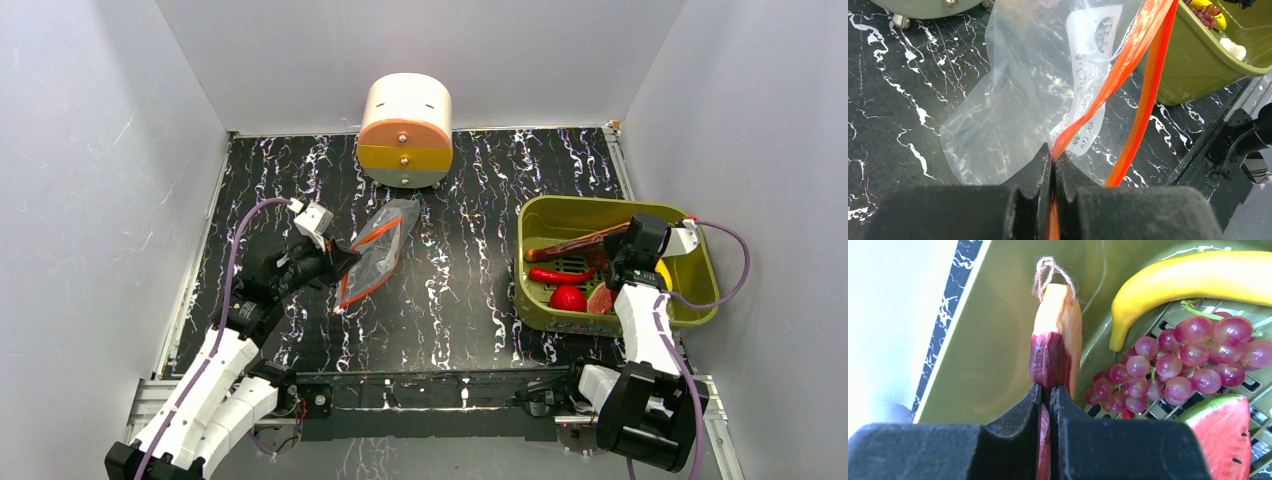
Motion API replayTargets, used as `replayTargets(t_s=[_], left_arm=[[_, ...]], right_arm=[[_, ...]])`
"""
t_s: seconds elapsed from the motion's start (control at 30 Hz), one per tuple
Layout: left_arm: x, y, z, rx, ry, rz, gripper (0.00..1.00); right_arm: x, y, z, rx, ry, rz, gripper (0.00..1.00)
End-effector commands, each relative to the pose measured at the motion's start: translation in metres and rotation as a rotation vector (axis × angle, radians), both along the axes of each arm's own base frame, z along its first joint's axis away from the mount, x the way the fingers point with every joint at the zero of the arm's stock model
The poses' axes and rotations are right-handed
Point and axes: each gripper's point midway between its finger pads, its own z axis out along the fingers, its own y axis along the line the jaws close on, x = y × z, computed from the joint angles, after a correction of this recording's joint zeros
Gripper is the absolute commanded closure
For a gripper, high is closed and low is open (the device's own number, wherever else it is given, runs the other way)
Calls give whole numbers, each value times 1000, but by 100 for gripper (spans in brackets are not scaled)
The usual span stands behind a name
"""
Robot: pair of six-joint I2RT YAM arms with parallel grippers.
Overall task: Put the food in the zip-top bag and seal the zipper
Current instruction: Pick up the fake food from the bin.
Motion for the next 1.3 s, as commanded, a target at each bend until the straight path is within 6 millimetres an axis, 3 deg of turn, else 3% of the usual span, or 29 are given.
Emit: replayTargets(t_s=[0.0,0.17,0.43,0.8,1.13,1.27], left_arm=[[0,-2,8,-15,-20,-13,100],[1,-1,7,-12,-16,-8,100],[1,-2,5,-12,-8,-11,100],[0,-2,5,-12,-10,-16,100],[1,-1,4,-6,-7,-8,100],[1,-1,4,-7,-7,-8,100]], right_arm=[[14,1,5,10,-4,32,100],[27,9,2,57,-56,73,100],[29,22,-16,140,-51,101,72],[26,20,-25,189,-20,49,64],[24,15,-32,188,24,22,66],[21,12,-30,175,31,6,74]])
